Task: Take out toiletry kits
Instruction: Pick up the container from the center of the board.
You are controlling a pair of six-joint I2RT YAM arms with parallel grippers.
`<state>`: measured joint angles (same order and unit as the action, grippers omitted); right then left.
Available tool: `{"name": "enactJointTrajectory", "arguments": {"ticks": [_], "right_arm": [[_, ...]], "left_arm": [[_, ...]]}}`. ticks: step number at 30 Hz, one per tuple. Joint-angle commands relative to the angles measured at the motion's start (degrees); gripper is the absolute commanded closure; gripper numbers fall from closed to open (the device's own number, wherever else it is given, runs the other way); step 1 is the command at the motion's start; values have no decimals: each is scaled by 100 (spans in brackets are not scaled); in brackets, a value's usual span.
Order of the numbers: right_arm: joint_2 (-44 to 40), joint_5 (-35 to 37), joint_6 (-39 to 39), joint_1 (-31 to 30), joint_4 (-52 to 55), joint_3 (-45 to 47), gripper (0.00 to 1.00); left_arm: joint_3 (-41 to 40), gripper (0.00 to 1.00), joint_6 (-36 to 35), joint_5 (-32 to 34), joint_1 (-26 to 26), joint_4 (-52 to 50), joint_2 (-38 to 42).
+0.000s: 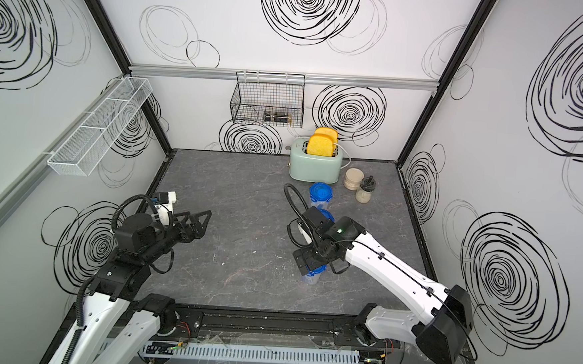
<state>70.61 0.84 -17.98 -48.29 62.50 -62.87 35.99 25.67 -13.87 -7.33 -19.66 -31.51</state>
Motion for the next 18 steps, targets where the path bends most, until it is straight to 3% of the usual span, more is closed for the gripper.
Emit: {"name": "enactJointTrajectory", "arguments": {"ticks": [1,18], "right_arm": [[98,135,-48,-39,26,73,2],[462,282,-158,-49,64,-10,2]], "left_arm": [[-30,4,-36,-28,39,140,-5],[-39,4,-36,-47,30,148,-14]]}}
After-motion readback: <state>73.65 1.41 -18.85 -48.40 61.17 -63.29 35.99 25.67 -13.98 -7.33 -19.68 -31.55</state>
